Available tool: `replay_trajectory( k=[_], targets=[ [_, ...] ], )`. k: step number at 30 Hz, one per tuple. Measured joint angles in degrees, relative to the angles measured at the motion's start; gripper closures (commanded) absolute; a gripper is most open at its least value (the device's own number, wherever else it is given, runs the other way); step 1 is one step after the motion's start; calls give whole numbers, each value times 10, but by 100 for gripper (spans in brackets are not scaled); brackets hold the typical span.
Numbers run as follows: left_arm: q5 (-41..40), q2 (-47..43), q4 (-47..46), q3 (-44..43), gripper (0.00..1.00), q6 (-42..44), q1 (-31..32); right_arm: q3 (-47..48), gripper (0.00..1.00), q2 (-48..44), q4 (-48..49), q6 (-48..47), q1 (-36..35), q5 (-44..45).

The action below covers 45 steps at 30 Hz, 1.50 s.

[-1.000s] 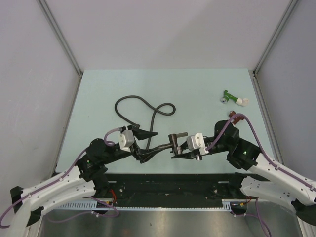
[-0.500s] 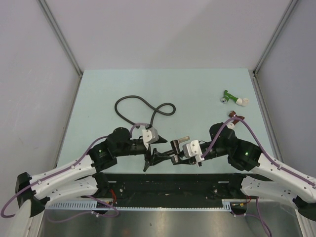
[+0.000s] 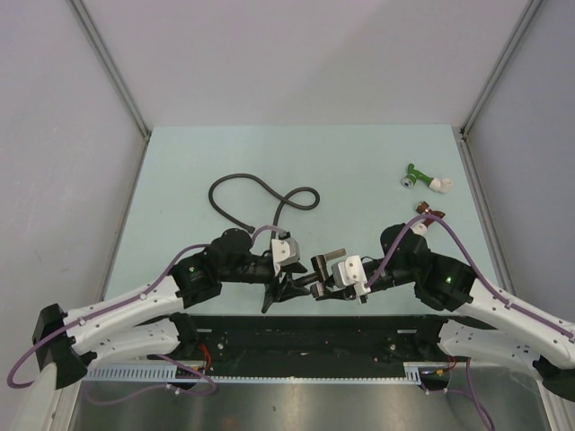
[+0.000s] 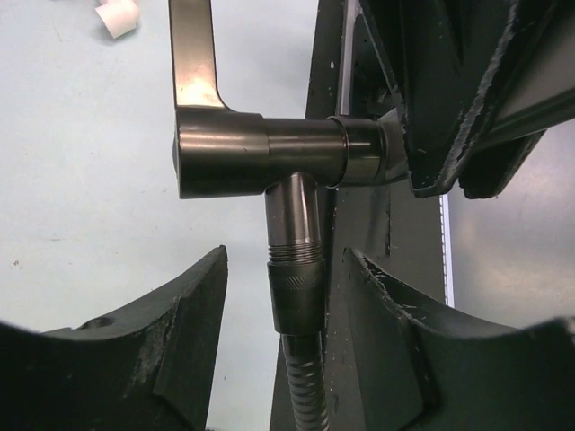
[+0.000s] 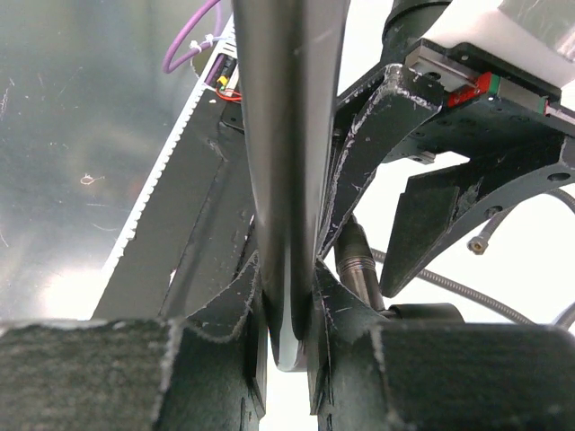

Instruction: Install the water faucets

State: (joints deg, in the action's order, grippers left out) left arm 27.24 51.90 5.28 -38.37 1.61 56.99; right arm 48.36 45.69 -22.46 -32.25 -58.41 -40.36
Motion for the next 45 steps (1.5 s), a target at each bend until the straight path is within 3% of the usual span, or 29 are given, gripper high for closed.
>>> replay_trajectory(
  k=[3,8,13,22,36,39,45],
  targets=[
    [0,5,4,0,45,5,0,0,100,0,0,0,0,0],
    [0,9,8,0,63,11,1,0,100,0,0,0,0,0],
    [1,10,13,0,100,16,3,0,100,0,0,-4,0,6],
    [-29,-6,15,0,100,26,16,0,100,0,24,37,-2,30],
    [-204,-37,22,0,100,101,111,0,100,-3,105,285,-10,143],
    [-259,-36,22,0,100,118,144,0,93,-2,109,327,-7,161],
    [-341,-23,23,-3,100,150,187,1,67,8,113,401,21,169]
  ],
)
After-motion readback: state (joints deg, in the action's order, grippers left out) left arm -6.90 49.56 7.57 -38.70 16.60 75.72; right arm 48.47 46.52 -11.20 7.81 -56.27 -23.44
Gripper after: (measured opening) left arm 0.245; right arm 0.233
